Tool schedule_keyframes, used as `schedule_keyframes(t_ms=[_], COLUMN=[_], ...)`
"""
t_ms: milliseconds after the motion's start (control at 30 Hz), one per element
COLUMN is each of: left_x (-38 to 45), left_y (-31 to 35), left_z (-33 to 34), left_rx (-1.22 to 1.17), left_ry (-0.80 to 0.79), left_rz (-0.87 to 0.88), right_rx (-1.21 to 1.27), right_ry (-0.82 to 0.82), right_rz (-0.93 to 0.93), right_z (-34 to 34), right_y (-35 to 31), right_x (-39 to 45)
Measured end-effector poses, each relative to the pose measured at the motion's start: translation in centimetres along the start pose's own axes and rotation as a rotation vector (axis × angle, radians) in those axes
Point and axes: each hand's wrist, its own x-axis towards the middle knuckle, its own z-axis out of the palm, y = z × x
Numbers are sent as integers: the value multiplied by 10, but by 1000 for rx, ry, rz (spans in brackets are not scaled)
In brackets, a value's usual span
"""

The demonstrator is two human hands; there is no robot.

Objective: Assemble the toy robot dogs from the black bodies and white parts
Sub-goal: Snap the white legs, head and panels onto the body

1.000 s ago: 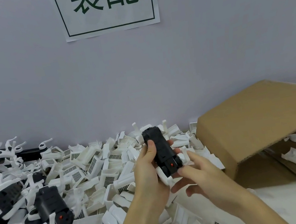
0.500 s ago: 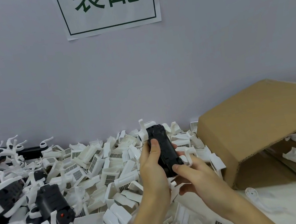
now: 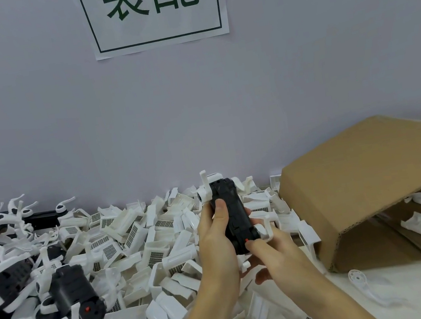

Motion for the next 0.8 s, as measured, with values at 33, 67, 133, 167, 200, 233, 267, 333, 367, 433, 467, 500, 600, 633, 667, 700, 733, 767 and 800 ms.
schedule_keyframes(t_ms=[33,67,133,167,200,233,267,333,367,433,467,500,600,633,667,700,733,767,800], left_x=[0,0,0,0,1,0,0,0,0,1,1,1,3,3,2,2,2,1,1], left_y=[0,0,1,1,0,1,1,2,3,3,3,3,1,0,0,-1,-1,-1,-1], left_z=[0,0,0,0,-1,-1,-1,0,0,0,0,0,0,0,0,0,0,0,0], left_rx=[-2,-2,-6,-10,-13,-17,-26,-54,-64,-81,-87,-85,-31,-11,8,28,45,53,49], left_ry=[-1,-2,-4,-5,-6,-6,-7,-8,-8,-2,2,3,4,1,-3,-7,-11,-18,-27], left_rz=[0,-1,-9,-16,-22,-30,-39,-50,-50,-47,-48,-46,-23,-14,-8,-5,-2,5,15], right_rx=[3,11,33,32,28,33,49,90,107,119,113,100,62,57,62,73,77,70,65], right_ry=[1,2,3,0,-9,-17,-24,-25,-28,-51,-56,-52,-26,-19,-8,6,22,28,20], right_rz=[1,0,-6,-14,-20,-24,-27,-27,-29,-36,-37,-35,-24,-29,-33,-43,-50,-60,-64], right_z=[0,0,1,1,1,1,2,1,1,0,-1,-1,0,1,2,2,2,1,1], right_y=[0,0,-3,-3,-3,-3,-3,-2,-2,-1,0,1,1,1,-1,-1,-2,-2,-4], right_x=[0,-1,-1,-1,-1,0,0,1,1,1,1,1,2,2,1,1,0,0,-1])
